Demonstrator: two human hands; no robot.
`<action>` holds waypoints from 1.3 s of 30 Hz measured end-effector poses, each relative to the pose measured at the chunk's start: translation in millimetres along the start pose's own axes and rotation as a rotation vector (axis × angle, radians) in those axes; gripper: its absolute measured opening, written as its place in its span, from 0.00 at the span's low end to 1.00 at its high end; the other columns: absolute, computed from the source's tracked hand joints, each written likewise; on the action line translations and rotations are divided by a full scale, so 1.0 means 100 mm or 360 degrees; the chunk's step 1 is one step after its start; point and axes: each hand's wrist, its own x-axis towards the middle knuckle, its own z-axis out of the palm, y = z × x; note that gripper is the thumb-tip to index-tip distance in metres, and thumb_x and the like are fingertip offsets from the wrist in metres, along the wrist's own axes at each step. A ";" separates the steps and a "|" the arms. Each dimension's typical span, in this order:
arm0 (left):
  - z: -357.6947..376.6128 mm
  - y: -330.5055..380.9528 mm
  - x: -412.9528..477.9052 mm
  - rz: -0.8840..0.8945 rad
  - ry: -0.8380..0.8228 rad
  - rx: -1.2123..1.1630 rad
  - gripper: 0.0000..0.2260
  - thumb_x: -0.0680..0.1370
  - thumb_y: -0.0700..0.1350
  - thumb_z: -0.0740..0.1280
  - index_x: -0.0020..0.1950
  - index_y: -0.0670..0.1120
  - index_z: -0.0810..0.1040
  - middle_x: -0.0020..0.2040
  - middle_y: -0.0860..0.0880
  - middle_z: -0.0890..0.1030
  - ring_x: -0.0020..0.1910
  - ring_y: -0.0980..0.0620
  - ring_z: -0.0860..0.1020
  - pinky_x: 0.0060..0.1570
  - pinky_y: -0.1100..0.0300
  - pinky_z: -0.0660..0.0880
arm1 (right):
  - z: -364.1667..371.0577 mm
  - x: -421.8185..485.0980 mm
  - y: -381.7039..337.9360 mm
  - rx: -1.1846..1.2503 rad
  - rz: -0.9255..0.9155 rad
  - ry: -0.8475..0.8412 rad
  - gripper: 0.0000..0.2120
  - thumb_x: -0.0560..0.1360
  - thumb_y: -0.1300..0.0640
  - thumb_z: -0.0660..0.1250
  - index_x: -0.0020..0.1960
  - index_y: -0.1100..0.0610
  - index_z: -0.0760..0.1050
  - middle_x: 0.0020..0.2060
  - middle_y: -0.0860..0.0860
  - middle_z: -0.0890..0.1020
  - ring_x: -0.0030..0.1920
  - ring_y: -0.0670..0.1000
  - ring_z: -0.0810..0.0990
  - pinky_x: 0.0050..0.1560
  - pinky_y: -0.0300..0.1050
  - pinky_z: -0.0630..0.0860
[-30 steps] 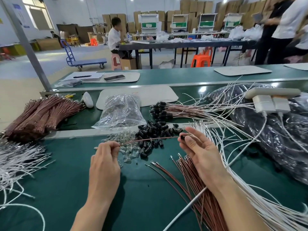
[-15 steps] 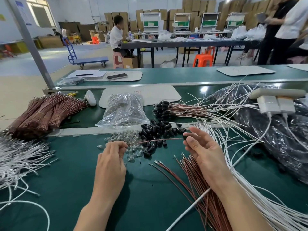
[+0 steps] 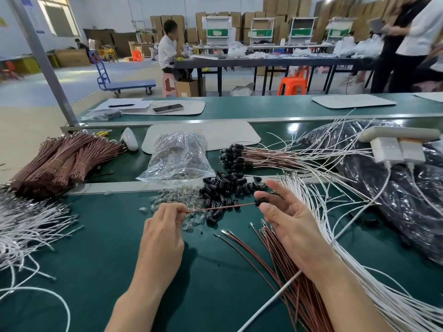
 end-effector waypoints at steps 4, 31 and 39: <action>0.02 0.07 -0.02 0.0018 -0.0064 -0.0053 0.10 0.84 0.41 0.59 0.54 0.57 0.71 0.50 0.64 0.74 0.56 0.74 0.66 0.51 0.57 0.68 | 0.02 0.00 0.00 0.0167 0.0031 -0.0040 0.27 0.69 0.65 0.71 0.67 0.54 0.76 0.53 0.55 0.86 0.47 0.45 0.82 0.46 0.36 0.78; 0.17 0.39 -0.18 0.0264 -0.0148 -0.0204 0.06 0.81 0.54 0.62 0.53 0.55 0.76 0.48 0.63 0.75 0.49 0.57 0.76 0.49 0.54 0.75 | 0.21 -0.05 0.17 0.0201 0.0142 -0.0157 0.15 0.74 0.64 0.72 0.57 0.51 0.84 0.58 0.57 0.84 0.58 0.56 0.84 0.54 0.44 0.81; 0.17 0.45 -0.19 0.0212 -0.0136 -0.0270 0.04 0.83 0.57 0.60 0.57 0.63 0.72 0.52 0.65 0.75 0.55 0.60 0.76 0.52 0.65 0.73 | 0.18 -0.02 0.09 0.0104 0.0096 -0.0051 0.17 0.78 0.69 0.65 0.56 0.50 0.83 0.55 0.54 0.85 0.53 0.53 0.85 0.51 0.44 0.81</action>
